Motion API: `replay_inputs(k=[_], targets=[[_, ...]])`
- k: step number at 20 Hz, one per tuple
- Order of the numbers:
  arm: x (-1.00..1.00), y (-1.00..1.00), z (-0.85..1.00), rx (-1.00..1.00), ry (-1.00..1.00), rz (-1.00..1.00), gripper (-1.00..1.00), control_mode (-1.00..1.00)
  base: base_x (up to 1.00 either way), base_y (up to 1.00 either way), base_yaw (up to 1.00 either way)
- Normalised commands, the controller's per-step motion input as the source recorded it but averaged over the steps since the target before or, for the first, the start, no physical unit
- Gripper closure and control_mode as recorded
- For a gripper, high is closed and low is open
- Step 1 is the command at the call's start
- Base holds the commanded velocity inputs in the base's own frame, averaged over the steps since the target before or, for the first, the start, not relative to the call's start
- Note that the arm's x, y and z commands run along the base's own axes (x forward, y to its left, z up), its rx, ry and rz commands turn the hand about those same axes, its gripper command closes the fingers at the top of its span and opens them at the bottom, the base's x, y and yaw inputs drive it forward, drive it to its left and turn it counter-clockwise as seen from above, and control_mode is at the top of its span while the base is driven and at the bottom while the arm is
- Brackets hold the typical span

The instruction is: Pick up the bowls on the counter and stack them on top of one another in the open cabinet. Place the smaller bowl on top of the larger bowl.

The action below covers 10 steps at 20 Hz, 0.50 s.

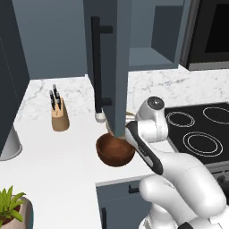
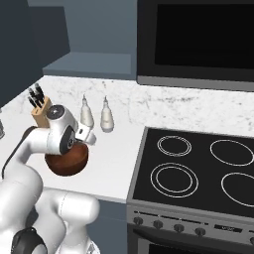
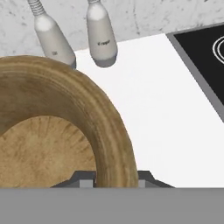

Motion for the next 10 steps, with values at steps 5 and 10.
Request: replay_inputs(k=[5, 10], targets=[[0.0, 0.29, -0.2, -0.06, 0.03, 0.05, 1.0, -1.0, 0.0, 0.0, 0.0], [0.0, 0.0, -0.36, -0.09, 0.04, 0.02, 1.0, -1.0, 0.0, 0.0, 0.0]])
